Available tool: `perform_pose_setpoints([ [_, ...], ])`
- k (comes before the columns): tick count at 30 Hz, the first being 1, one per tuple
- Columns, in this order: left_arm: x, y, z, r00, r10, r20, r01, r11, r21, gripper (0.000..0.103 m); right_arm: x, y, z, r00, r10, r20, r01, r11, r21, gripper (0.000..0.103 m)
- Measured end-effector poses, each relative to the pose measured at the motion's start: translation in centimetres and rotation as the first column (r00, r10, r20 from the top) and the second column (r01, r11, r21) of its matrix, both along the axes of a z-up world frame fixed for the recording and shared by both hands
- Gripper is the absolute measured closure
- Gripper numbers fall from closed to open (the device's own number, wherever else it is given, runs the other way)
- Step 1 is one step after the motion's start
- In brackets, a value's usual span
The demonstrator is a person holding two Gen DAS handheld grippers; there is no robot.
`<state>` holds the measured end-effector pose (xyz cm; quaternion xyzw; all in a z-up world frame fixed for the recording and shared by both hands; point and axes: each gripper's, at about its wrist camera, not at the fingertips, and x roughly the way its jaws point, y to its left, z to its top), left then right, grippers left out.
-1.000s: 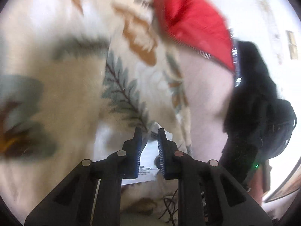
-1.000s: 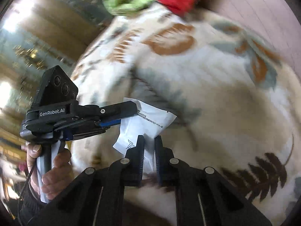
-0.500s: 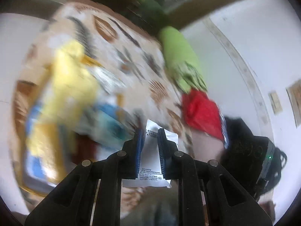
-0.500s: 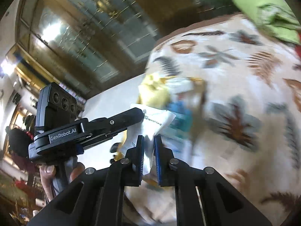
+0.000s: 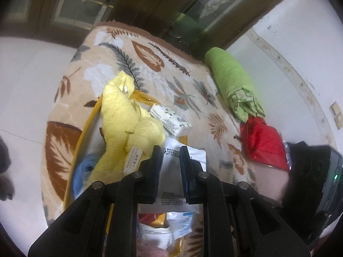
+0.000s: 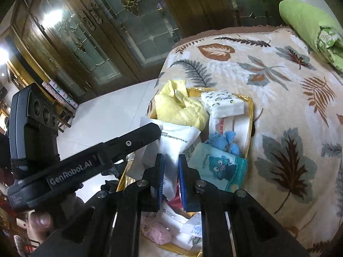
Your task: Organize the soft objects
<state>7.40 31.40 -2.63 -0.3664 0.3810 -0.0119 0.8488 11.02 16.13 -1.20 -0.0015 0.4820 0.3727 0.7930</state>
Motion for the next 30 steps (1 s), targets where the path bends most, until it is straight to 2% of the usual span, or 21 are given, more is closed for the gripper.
perform_pose_setpoints([
  [1,0.2,0.1,-0.2,1.000,0.006,-0.007,-0.006,1.000,0.000,0.087,0.3,0.0,-0.3,1.000,0.000,-0.004,0.000,1.000,0.008,0.089],
  [7,0.8,-1.5,-0.1,0.999,0.000,-0.051,0.005,0.994,0.110,0.086,1.0,-0.3,-1.2,1.000,0.001,-0.021,-0.001,1.000,0.009,0.089],
  [8,0.8,-1.6,-0.1,0.999,0.006,-0.051,0.000,0.993,0.116,0.083,0.9,-0.4,-1.2,1.000,0.003,-0.022,-0.003,1.000,0.014,0.089],
  [10,0.8,-1.7,-0.1,0.999,0.017,-0.050,-0.011,0.992,0.127,0.060,1.1,-0.7,-1.3,0.999,0.005,-0.032,-0.004,0.999,0.035,0.089],
  [11,0.8,-1.7,-0.1,0.999,0.022,-0.049,-0.015,0.991,0.129,0.056,1.2,-0.8,-1.3,0.999,0.008,-0.045,-0.005,0.999,0.051,0.089],
  [19,-0.1,-2.2,1.5,0.995,0.088,0.051,-0.097,0.969,0.226,0.046,1.7,-1.8,-1.9,0.998,0.018,-0.058,-0.012,0.994,0.111,0.088],
  [20,-0.4,-2.2,1.7,0.993,0.101,0.058,-0.112,0.965,0.237,0.046,1.8,-2.0,-1.9,0.998,0.016,-0.066,-0.008,0.992,0.122,0.083],
  [22,-1.1,-2.4,2.2,0.991,0.112,0.074,-0.127,0.957,0.259,0.046,1.5,-3.0,-1.2,0.999,-0.004,-0.051,0.012,0.988,0.154,0.054],
  [24,-2.4,-3.1,2.9,0.988,0.128,0.091,-0.151,0.936,0.317,0.046,0.7,-4.1,-0.3,1.000,-0.018,-0.013,0.020,0.987,0.162,0.042],
  [26,-3.9,-4.1,3.7,0.984,0.147,0.102,-0.175,0.908,0.382,0.046,-0.2,-5.2,0.6,1.000,-0.026,0.015,0.023,0.986,0.165,0.041],
  [28,-6.0,-5.5,4.3,0.977,0.174,0.126,-0.212,0.868,0.449,0.046,-1.7,-6.5,1.1,0.999,-0.037,0.032,0.031,0.987,0.158,0.041],
  [30,-8.3,-7.0,4.4,0.967,0.217,0.137,-0.257,0.815,0.519,0.045,-3.5,-8.1,0.7,0.998,-0.056,0.002,0.055,0.985,0.162,0.041],
])
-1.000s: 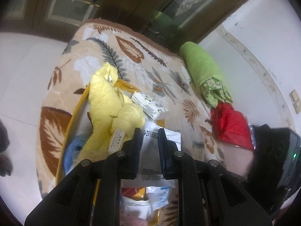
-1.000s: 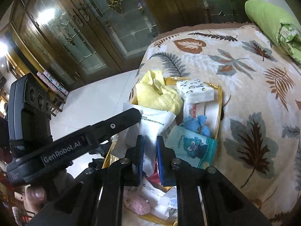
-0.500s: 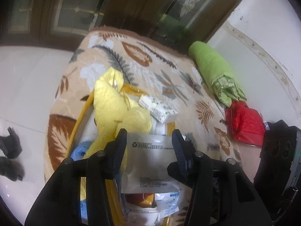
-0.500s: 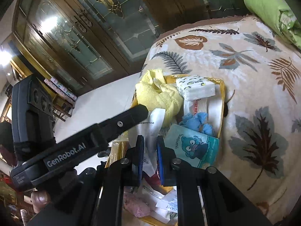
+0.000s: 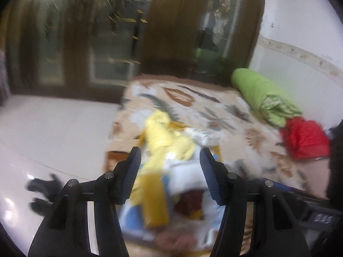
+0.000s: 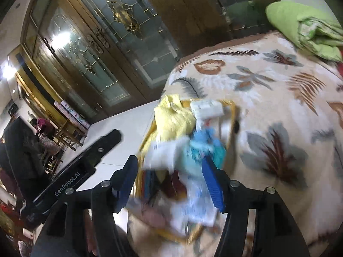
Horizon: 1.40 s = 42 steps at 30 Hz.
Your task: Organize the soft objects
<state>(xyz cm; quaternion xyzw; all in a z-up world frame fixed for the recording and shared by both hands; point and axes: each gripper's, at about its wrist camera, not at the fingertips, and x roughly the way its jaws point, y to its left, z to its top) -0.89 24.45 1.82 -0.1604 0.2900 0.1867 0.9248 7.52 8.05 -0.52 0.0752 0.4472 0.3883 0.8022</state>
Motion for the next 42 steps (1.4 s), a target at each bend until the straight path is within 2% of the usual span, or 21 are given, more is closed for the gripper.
perform_pose_setpoints([
  [3,-3.5,-1.9,-0.5,0.999,0.048,-0.011,-0.047,0.997,0.053,0.037,-2.0,-1.8,-1.1,0.994,-0.049,-0.098,0.048,0.999,-0.011,0.041],
  [5,-5.3,-3.0,-0.6,0.998,0.049,-0.025,-0.047,0.995,0.089,0.037,-2.9,-2.3,-0.6,0.992,-0.076,-0.099,0.075,0.997,-0.010,0.041],
  [8,-7.2,-4.2,-0.5,0.998,0.063,-0.019,-0.059,0.986,0.158,0.037,-4.8,-1.8,1.4,0.994,-0.097,0.041,0.099,0.994,-0.055,0.041],
  [10,-8.1,-4.6,-0.6,0.998,0.060,-0.029,-0.054,0.983,0.175,0.037,-6.1,-1.1,2.4,0.987,-0.089,0.134,0.100,0.992,-0.082,0.041],
  [15,-9.6,-4.7,-1.1,0.999,0.027,-0.033,-0.025,0.997,0.076,0.037,-7.8,-1.5,2.4,0.973,-0.092,0.212,0.116,0.988,-0.106,0.041],
  [18,-9.2,-4.5,-1.4,0.998,0.034,-0.055,-0.032,0.999,0.038,0.037,-7.7,-1.7,2.1,0.972,-0.080,0.222,0.104,0.990,-0.099,0.034],
  [20,-8.3,-4.1,-1.7,0.997,0.023,-0.075,-0.022,1.000,0.015,0.037,-7.3,-1.7,1.7,0.978,-0.050,0.201,0.069,0.993,-0.092,0.034],
  [24,-7.2,-4.2,-2.1,0.991,0.030,-0.133,-0.026,0.999,0.034,0.037,-7.1,-2.2,1.2,0.989,-0.039,0.142,0.049,0.997,-0.063,0.033],
  [29,-7.7,-3.8,-1.6,0.990,0.085,-0.114,-0.077,0.994,0.071,0.037,-7.7,-2.2,1.8,0.983,-0.038,0.181,0.052,0.996,-0.078,0.030],
  [31,-8.2,-3.4,-1.9,0.988,0.101,-0.115,-0.095,0.994,0.056,0.037,-8.0,-1.7,2.0,0.973,-0.040,0.225,0.064,0.993,-0.104,0.030],
  [36,-10.4,-2.7,-1.8,0.987,0.122,-0.102,-0.119,0.992,0.039,0.037,-8.0,-1.5,2.9,0.963,-0.098,0.250,0.123,0.988,-0.088,0.030],
  [38,-11.0,-2.3,-1.6,0.984,0.156,-0.083,-0.155,0.988,0.024,0.037,-8.0,-1.5,3.1,0.957,-0.124,0.264,0.154,0.984,-0.094,0.030],
  [42,-11.5,-1.9,-2.0,0.974,0.194,-0.115,-0.198,0.980,-0.019,0.037,-7.9,-2.2,3.1,0.953,-0.158,0.259,0.185,0.979,-0.084,0.030],
])
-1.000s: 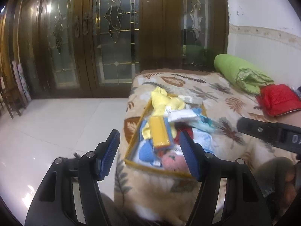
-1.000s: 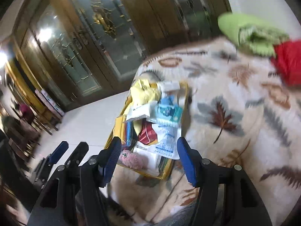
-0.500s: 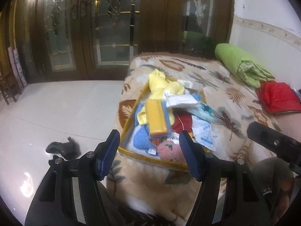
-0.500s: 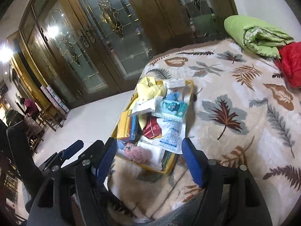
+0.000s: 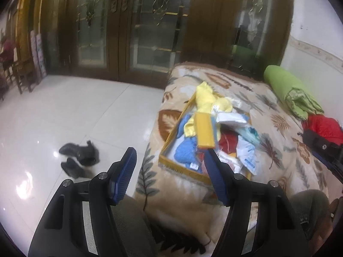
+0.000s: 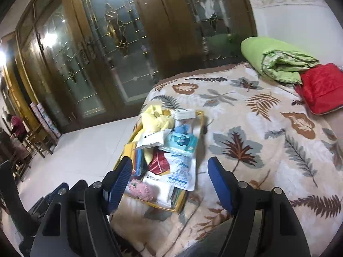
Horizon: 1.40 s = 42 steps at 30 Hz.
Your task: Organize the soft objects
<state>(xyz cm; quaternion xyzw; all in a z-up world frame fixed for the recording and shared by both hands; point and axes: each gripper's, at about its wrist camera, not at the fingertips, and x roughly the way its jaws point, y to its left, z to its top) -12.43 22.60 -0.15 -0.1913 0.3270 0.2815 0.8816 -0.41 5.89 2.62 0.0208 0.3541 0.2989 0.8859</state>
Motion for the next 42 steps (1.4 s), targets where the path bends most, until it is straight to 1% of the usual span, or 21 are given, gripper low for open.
perform_pose_setpoints([
  [3,-0.5,0.0,0.4,1.000,-0.010,0.019,0.009,1.000,0.014,0.037,1.0,-0.4,-0.2,0.998,-0.008,-0.058,0.010,0.999,0.035,0.030],
  [6,-0.3,0.1,0.6,1.000,-0.012,0.021,0.012,1.000,0.014,0.037,1.0,0.3,-0.3,0.997,0.028,-0.066,-0.026,0.999,0.024,0.030],
  [8,0.5,0.1,0.7,0.999,-0.035,-0.013,0.035,0.999,0.005,0.037,0.9,0.6,-0.3,0.997,0.049,-0.065,-0.048,0.999,0.017,0.030],
  [9,0.9,0.1,0.8,0.998,-0.049,-0.025,0.049,0.999,0.006,0.037,1.1,1.0,-0.2,0.994,0.067,-0.082,-0.067,0.998,0.014,0.030],
  [10,1.5,0.0,1.1,0.997,-0.059,-0.048,0.061,0.998,0.031,0.037,1.5,1.4,0.1,0.992,0.075,-0.103,-0.075,0.997,0.007,0.030],
  [11,1.9,0.0,1.6,0.996,-0.072,-0.053,0.075,0.996,0.048,0.037,1.7,1.7,0.3,0.991,0.080,-0.106,-0.081,0.997,-0.007,0.030],
  [13,2.6,0.3,2.4,0.995,-0.097,-0.036,0.099,0.993,0.069,0.037,1.8,2.8,1.3,0.995,0.078,-0.068,-0.081,0.996,-0.041,0.030],
  [14,2.8,0.4,2.8,0.995,-0.093,-0.029,0.095,0.991,0.094,0.037,1.8,3.2,1.4,0.995,0.089,-0.053,-0.091,0.995,-0.041,0.030],
  [15,3.1,0.4,3.0,0.996,-0.092,-0.017,0.094,0.988,0.123,0.037,1.7,3.4,1.5,0.994,0.104,-0.044,-0.106,0.994,-0.029,0.030],
  [17,3.3,0.5,2.5,0.995,-0.103,-0.006,0.103,0.985,0.141,0.037,1.3,3.4,0.6,0.992,0.122,-0.010,-0.122,0.992,0.007,0.030],
  [18,3.2,0.6,1.9,0.995,-0.099,0.002,0.097,0.986,0.135,0.037,1.2,3.4,0.0,0.992,0.124,-0.007,-0.124,0.992,-0.006,0.030],
  [19,3.0,0.7,1.0,0.996,-0.084,0.001,0.084,0.989,0.121,0.037,1.2,3.7,-0.7,0.991,0.129,-0.020,-0.130,0.990,-0.046,0.030],
  [20,3.2,0.8,0.6,0.997,-0.070,-0.022,0.072,0.992,0.108,0.037,1.4,3.8,-1.2,0.991,0.128,-0.036,-0.130,0.989,-0.072,0.030],
  [21,3.5,0.9,0.6,0.997,-0.073,-0.028,0.075,0.992,0.104,0.037,1.7,3.7,-1.3,0.992,0.120,-0.050,-0.123,0.990,-0.069,0.030],
  [22,3.6,1.0,0.7,0.997,-0.081,-0.016,0.082,0.991,0.104,0.037,2.1,3.5,-1.4,0.991,0.114,-0.073,-0.118,0.992,-0.053,0.030],
  [24,4.0,0.8,0.5,0.997,-0.077,-0.030,0.080,0.990,0.113,0.037,3.1,2.8,-1.9,0.985,0.110,-0.135,-0.111,0.994,0.003,0.030],
  [26,4.5,0.8,0.1,0.994,-0.100,-0.053,0.105,0.989,0.102,0.037,3.8,2.3,-2.4,0.981,0.089,-0.174,-0.088,0.996,0.013,0.030],
  [27,4.4,0.6,0.1,0.993,-0.102,-0.051,0.107,0.989,0.099,0.037,3.9,2.2,-2.5,0.979,0.084,-0.184,-0.082,0.996,0.016,0.030],
  [29,4.5,0.5,0.1,0.994,-0.101,-0.050,0.105,0.990,0.091,0.037,3.9,1.9,-2.4,0.981,0.068,-0.182,-0.067,0.998,0.014,0.030],
  [34,4.8,0.6,-0.4,0.991,-0.111,-0.075,0.115,0.991,0.061,0.037,3.1,2.1,-2.0,0.986,0.079,-0.148,-0.080,0.997,-0.005,0.030],
  [42,4.4,0.4,-0.2,0.993,-0.094,-0.076,0.101,0.991,0.088,0.037,3.0,2.4,-2.0,0.983,0.102,-0.152,-0.104,0.995,-0.007,0.030],
])
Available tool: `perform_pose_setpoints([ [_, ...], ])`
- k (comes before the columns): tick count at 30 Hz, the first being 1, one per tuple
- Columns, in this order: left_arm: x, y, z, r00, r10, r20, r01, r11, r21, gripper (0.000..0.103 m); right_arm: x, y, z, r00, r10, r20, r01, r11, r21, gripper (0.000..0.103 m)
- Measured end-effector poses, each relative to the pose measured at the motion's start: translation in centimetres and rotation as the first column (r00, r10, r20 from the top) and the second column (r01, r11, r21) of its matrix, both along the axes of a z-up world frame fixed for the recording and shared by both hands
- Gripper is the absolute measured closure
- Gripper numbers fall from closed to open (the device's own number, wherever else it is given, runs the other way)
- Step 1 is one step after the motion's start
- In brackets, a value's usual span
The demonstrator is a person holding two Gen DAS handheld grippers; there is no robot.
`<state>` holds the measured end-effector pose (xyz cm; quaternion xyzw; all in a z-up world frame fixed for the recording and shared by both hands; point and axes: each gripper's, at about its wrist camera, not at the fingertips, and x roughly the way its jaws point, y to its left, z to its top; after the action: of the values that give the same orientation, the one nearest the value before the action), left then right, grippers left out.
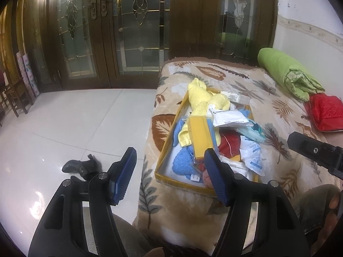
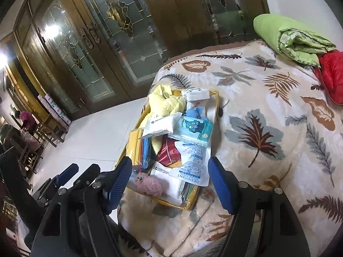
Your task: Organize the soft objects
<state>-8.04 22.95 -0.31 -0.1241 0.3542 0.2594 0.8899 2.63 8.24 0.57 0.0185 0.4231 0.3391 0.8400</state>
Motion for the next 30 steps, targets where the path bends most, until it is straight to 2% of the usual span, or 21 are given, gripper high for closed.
perform_pose_setpoints([
  [13,0.2,-0.3,-0.2,1.000,0.008,-0.028,-0.007,1.000,0.018,0.037,0.1,-0.1,-0.2,1.000,0.003,-0.019,-0.002,1.000,0.012,0.030],
  [22,1.0,-0.3,-0.7,0.998,-0.025,-0.050,0.024,1.000,-0.003,0.037,0.3,-0.1,-0.5,0.999,0.016,-0.046,-0.015,0.999,0.028,0.030],
  [30,1.1,-0.4,-0.9,0.998,-0.030,-0.052,0.030,1.000,-0.010,0.037,0.5,-0.3,-0.6,0.999,0.004,-0.051,-0.003,1.000,0.025,0.025],
])
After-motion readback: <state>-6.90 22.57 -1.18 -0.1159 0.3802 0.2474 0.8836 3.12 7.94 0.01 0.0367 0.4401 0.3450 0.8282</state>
